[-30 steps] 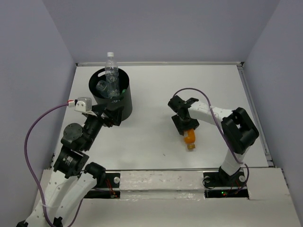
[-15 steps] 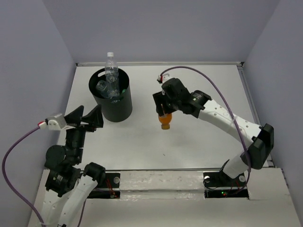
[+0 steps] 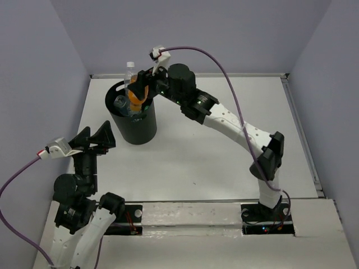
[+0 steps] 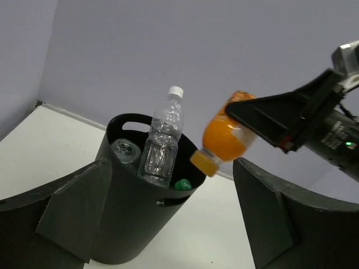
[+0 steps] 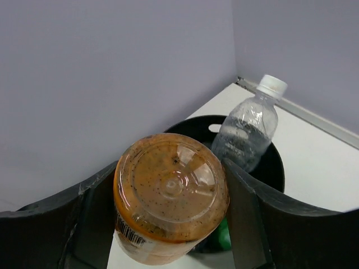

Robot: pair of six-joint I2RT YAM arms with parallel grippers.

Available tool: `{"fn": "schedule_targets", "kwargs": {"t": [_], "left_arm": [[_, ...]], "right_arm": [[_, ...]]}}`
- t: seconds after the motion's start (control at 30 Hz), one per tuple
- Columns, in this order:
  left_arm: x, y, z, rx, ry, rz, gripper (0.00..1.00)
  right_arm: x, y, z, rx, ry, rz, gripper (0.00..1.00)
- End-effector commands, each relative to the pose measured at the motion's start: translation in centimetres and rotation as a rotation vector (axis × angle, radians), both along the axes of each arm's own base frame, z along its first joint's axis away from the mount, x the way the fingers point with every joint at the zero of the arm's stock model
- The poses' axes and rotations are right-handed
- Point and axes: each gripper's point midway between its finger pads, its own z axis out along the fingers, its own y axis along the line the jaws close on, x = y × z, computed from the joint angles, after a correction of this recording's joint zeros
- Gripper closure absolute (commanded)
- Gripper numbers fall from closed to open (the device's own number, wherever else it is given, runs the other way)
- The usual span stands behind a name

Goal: Put the plastic bottles in the bin

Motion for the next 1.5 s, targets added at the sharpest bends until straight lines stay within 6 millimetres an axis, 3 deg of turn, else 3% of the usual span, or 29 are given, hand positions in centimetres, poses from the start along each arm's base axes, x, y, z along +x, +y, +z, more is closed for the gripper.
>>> {"fn": "schedule_targets", "kwargs": {"t": [0.0, 0.07, 0.1, 0.13, 0.27, 0.3, 0.43, 0.57, 0.63, 0.7, 0.83, 1.03, 1.07, 1.2, 1.23, 1.3, 1.47], "left_arm": [[0.5, 0.3, 0.3, -0.019, -0.007, 0.025, 0.01], [0.7, 0.1, 0.1, -0.014, -0.001, 0.019, 0.01], [0.8, 0.1, 0.1, -0.013, 0.002, 0.018, 0.01], [0.8, 0.0, 0.0, -0.009, 0.005, 0.019, 0.01], [1.0, 0.0, -0.3, -0.002, 0.015, 0.022, 0.01], [0.9, 0.0, -0.2, -0.002, 0.013, 0.020, 0.01], [0.9, -0.1, -0.2, -0.003, 0.010, 0.013, 0.01], [1.1, -0.3, -0.4, -0.001, 0.018, 0.010, 0.01], [1.2, -0.2, -0.4, -0.001, 0.019, 0.013, 0.01], [1.2, -0.1, -0.4, -0.001, 0.020, 0.017, 0.01], [1.3, -0.1, -0.4, -0.002, 0.022, 0.020, 0.01], [0.9, 0.4, 0.5, -0.007, 0.005, 0.040, 0.01], [0.8, 0.4, 0.6, -0.007, 0.004, 0.040, 0.01], [0.5, 0.5, 1.5, -0.010, -0.011, 0.040, 0.01], [0.5, 0.5, 1.6, -0.010, -0.011, 0.036, 0.01], [0.7, 0.3, 1.2, -0.002, 0.012, 0.029, 0.01], [1.0, -0.3, 1.5, 0.001, 0.029, 0.000, 0.01]], "right_arm": [[1.7, 4.1, 3.6, 0.133, -0.190, 0.050, 0.63], [2.2, 5.4, 3.4, 0.127, -0.238, 0.054, 0.63], [2.6, 5.5, 4.5, 0.143, -0.273, 0.038, 0.63], [3.2, 6.9, 2.3, 0.112, -0.264, 0.029, 0.63], [5.7, 7.0, -1.7, -0.006, -0.297, -0.067, 0.63], [6.3, 7.0, -3.9, -0.055, -0.288, -0.083, 0.63], [5.8, 7.1, -6.0, -0.111, -0.308, -0.074, 0.62], [4.7, 8.1, -8.8, -0.169, -0.308, -0.027, 0.49], [4.4, 8.2, -8.9, -0.156, -0.290, -0.015, 0.33], [4.1, 8.3, -8.7, -0.143, -0.280, 0.000, 0.21], [3.0, 8.0, -6.1, -0.086, -0.278, 0.029, 0.16], [-0.3, 7.8, -2.4, 0.006, -0.257, 0.133, 0.08], [-1.0, 7.1, -0.8, 0.039, -0.251, 0.138, 0.08], [-1.9, 5.2, 1.2, 0.076, -0.238, 0.120, 0.03], [-2.0, 4.9, 0.3, 0.062, -0.219, 0.113, 0.03], [-2.6, 3.4, 1.8, 0.083, -0.228, 0.092, 0.03], [-3.1, -0.4, 1.8, 0.072, -0.206, -0.002, 0.09]]}}
